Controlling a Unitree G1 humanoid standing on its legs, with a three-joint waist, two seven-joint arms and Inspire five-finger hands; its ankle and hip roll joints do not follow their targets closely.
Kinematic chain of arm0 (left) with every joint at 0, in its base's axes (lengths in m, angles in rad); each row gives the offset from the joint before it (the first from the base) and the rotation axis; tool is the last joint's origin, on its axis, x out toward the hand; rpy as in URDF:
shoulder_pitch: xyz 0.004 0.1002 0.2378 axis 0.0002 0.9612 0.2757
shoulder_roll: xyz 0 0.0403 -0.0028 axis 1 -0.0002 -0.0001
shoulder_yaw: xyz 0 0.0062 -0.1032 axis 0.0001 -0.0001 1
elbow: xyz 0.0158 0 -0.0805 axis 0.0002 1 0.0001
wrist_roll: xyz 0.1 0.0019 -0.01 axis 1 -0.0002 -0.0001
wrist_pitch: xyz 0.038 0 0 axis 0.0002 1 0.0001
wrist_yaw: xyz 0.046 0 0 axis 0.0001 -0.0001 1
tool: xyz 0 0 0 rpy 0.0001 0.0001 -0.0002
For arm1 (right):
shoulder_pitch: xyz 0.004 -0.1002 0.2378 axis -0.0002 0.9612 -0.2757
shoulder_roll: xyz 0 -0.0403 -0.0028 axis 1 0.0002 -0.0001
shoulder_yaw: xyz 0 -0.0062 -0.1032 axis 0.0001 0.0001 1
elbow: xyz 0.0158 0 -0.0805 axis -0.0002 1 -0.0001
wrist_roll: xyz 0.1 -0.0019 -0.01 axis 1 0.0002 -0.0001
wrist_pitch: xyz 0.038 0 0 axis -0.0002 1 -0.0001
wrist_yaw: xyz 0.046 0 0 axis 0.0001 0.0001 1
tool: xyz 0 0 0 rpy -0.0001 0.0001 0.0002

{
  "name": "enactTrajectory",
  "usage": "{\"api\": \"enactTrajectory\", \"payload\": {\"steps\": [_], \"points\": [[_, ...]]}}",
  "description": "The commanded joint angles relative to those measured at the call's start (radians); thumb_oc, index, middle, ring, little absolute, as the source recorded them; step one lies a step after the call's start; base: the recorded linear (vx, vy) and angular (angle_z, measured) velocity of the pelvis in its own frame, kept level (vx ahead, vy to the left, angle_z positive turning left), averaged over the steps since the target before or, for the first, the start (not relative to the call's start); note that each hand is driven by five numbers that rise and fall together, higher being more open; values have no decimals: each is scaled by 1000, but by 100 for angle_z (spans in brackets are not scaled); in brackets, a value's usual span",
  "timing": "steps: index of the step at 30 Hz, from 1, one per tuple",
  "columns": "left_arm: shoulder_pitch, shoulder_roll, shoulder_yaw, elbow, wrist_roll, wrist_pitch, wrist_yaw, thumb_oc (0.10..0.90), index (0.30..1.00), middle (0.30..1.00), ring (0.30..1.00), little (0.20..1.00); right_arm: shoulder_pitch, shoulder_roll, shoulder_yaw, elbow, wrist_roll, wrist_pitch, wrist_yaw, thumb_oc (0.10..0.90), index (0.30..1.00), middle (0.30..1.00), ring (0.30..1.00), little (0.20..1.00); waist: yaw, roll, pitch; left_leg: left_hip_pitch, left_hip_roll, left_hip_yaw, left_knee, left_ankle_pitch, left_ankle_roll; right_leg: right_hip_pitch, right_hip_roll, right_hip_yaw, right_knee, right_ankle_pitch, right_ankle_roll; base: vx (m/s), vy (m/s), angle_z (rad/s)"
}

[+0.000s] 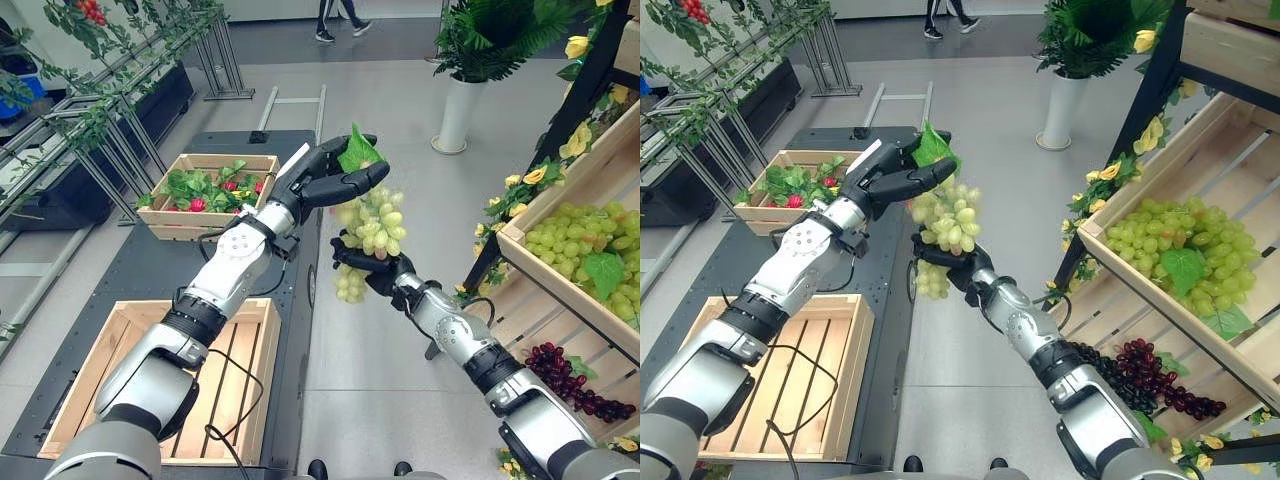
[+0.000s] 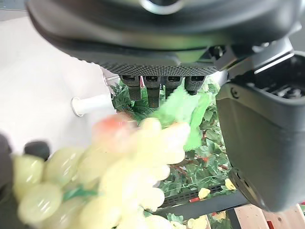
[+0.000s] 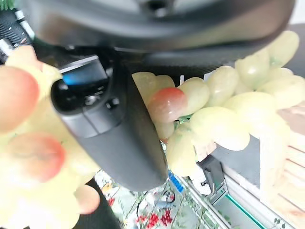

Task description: Pick up the fruits from the basket on one side to the basket on the other side

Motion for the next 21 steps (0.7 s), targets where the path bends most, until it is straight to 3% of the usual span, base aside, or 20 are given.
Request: {"api": "enactTrajectory", "payload": {"steps": [1, 11, 17, 21], "points": [[-51, 24, 104, 83, 1, -49, 29, 800, 900, 900, 900, 900, -56, 26, -94, -33, 20, -155, 28, 400, 300, 300, 300, 300, 11, 6, -84, -6, -58, -23, 2, -123, -8, -36, 53, -30, 2, -30, -57, 0, 0, 0], [122, 42, 224, 31, -13, -100, 88, 800, 900, 900, 900, 900, 105, -27, -123, -119, -166, -161, 52, 400, 300, 300, 300, 300, -5, 8, -43, -16, -59, -16, 2, -120, -4, -54, 48, -17, 2, -14, -48, 18, 23, -6], [260, -5, 289, -19, -12, -133, 135, 800, 900, 900, 900, 900, 227, -57, -145, -207, -306, -177, 50, 400, 300, 300, 300, 300, -24, 1, -24, -20, -53, 1, 2, -118, -1, -68, 50, -2, 2, -9, -45, 21, 38, -4], [345, -63, 283, -44, 4, -111, 107, 800, 900, 900, 900, 900, 285, -84, -163, -296, -336, -140, 100, 400, 300, 300, 300, 300, -39, -11, -6, -25, -49, 20, 2, -119, 1, -80, 53, 12, 2, -5, -40, -16, 43, -20]]}}
